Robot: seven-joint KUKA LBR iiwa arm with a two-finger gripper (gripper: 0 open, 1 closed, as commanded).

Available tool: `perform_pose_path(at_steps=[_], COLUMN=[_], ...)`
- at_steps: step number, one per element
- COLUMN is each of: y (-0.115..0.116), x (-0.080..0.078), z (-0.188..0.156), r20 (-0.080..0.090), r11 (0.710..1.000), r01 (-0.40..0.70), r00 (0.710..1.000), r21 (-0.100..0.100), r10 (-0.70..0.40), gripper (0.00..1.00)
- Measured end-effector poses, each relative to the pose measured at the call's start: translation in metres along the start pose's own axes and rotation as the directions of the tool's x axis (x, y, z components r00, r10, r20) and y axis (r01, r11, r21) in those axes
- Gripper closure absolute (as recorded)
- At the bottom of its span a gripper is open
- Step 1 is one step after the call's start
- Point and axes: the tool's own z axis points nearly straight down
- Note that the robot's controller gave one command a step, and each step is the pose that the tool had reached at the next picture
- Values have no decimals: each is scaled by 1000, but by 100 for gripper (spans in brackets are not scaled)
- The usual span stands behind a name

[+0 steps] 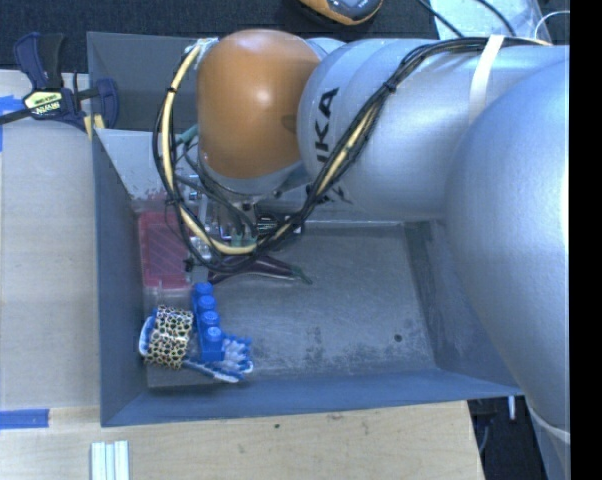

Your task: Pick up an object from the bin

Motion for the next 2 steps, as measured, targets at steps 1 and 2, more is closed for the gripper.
perform_pose_path(at_steps=[1,2], y=[-1,-27], x=[-2,63], z=[-6,101], r20=[8,25], r11=[1000,986], r01=[-4,164], r00=[1000,986], r21=[-2,-11], r10=[4,-164], gripper=[0,0])
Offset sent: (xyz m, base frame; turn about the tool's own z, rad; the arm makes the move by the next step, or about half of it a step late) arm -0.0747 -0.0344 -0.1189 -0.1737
